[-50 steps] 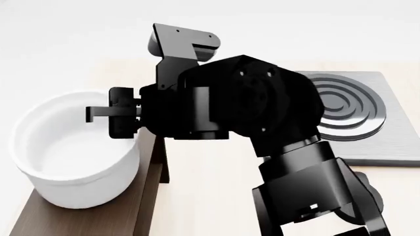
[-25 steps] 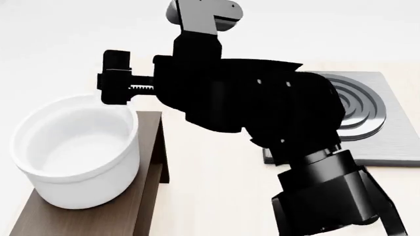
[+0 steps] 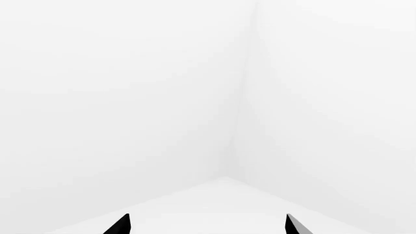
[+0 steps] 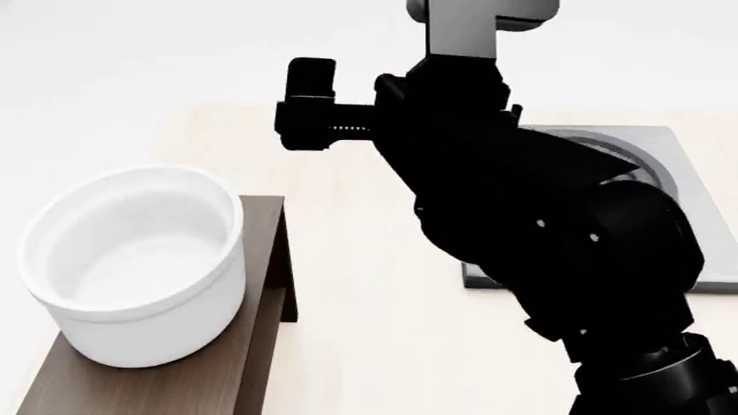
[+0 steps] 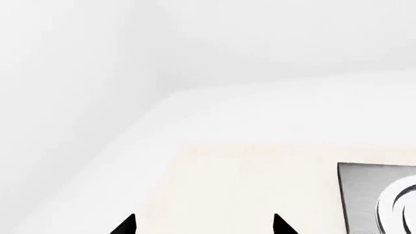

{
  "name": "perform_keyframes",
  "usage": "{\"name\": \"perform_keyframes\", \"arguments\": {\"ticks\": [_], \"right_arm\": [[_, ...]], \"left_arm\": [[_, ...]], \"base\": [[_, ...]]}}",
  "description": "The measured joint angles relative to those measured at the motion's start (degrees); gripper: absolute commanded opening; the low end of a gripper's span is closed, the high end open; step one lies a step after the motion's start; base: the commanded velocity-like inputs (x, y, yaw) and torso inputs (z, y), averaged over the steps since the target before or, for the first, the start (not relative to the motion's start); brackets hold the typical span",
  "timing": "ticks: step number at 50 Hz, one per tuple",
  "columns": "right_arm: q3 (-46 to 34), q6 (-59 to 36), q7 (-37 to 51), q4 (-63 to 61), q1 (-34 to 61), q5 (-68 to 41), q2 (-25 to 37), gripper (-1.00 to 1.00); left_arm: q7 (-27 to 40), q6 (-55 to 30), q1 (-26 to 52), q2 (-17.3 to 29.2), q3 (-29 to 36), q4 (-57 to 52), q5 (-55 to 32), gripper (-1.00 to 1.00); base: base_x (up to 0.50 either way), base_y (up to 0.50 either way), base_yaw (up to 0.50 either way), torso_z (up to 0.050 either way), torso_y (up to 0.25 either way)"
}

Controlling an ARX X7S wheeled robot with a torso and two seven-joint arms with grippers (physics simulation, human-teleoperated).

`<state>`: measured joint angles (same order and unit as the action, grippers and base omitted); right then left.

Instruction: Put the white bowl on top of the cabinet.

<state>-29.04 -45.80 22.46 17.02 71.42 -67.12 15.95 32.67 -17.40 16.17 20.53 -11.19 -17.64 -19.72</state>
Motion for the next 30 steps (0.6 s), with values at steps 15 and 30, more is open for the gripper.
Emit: {"name": "perform_keyframes", "arguments": {"ticks": [15,30], "right_arm": [[-0.83,5.01,3.54,-9.25,-7.88,5.31,6.47,1.00],[0.16,9.59,7.63,-16.54,-16.59,8.59,12.16,1.00]], "left_arm": [[0.13,0.20,-0.09,0.07,0.20,0.06,0.01,1.00],[0.17,0.40,-0.12,0.13,0.84,0.16,0.26,1.00]], "base": [[0.00,0.00,0.00,0.000,0.000],[0.00,0.00,0.00,0.000,0.000]]}}
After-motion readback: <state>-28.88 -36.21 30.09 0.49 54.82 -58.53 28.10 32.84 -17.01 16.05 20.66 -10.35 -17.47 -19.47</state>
